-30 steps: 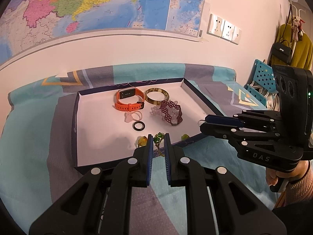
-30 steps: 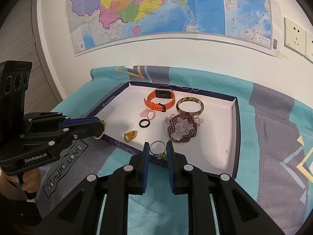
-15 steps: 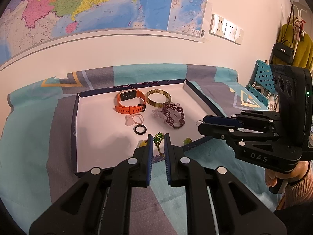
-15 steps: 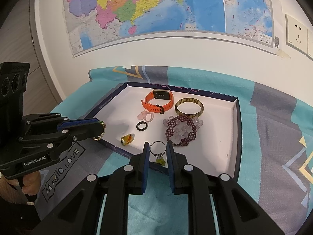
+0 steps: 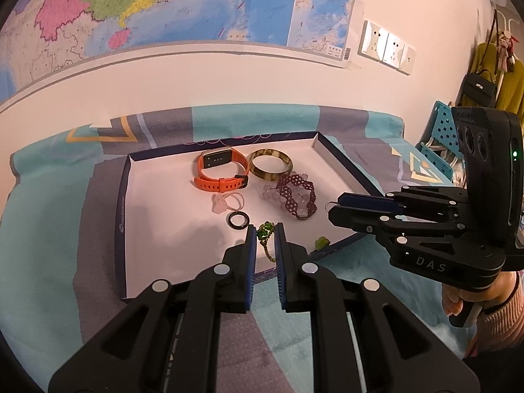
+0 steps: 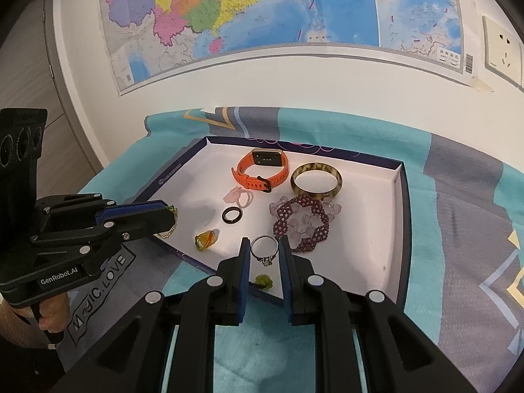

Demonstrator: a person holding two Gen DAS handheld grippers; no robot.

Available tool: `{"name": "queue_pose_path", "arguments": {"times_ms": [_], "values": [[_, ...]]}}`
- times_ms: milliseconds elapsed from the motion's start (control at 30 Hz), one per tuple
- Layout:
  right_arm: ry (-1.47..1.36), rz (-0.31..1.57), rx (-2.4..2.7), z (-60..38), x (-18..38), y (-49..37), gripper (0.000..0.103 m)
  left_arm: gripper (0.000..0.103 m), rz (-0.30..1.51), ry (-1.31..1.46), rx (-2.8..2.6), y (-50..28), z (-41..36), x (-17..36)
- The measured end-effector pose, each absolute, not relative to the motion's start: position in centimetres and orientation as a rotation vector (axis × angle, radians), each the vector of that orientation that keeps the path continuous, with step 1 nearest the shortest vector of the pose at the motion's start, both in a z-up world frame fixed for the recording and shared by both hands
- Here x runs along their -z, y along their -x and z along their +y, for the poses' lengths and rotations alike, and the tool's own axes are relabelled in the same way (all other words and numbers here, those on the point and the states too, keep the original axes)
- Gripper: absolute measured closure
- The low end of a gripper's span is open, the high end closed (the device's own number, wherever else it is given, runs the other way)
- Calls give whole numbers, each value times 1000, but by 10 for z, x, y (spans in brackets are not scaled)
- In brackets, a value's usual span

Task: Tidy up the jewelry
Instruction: 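Carry the silver ring and gold ring over the box with both grippers, then open both grippers to drop the two rings into the box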

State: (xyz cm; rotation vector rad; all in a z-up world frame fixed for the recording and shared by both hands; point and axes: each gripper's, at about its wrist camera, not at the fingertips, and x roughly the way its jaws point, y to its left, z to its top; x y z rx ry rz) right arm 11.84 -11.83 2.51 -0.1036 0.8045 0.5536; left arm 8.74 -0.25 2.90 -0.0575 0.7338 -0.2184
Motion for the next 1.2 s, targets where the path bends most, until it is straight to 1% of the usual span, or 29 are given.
{"name": "queue_pose_path", "arguments": {"times_ms": [867, 933, 967, 1000, 1033, 1067, 1100, 1133, 1167, 1200], "values": [[101, 898, -515, -108, 4, -153, 87, 91, 844, 92, 186, -128, 1, 7], [98, 897, -509, -109, 4, -152, 85, 83, 838, 93, 184, -126, 1, 6], [94, 896, -509, -109, 3, -152, 85, 81, 831, 92, 185, -124, 1, 5], [90, 893, -509, -110, 3, -151, 82, 77, 826, 91, 184, -123, 0, 3], [88, 888, -507, -111, 1, -149, 78, 72, 818, 85, 180, -119, 0, 1], [85, 877, -504, -112, -2, -146, 72, 68, 807, 77, 170, -115, -1, -1], [83, 866, -504, -114, -4, -143, 68, 59, 799, 72, 165, -112, -1, -3], [85, 857, -502, -115, -6, -140, 62, 54, 788, 66, 159, -107, -2, -5], [88, 840, -493, -118, -9, -133, 58, 51, 775, 59, 151, -101, -1, -8], [88, 829, -486, -121, -11, -128, 51, 43, 767, 55, 145, -97, -1, -10]]}}
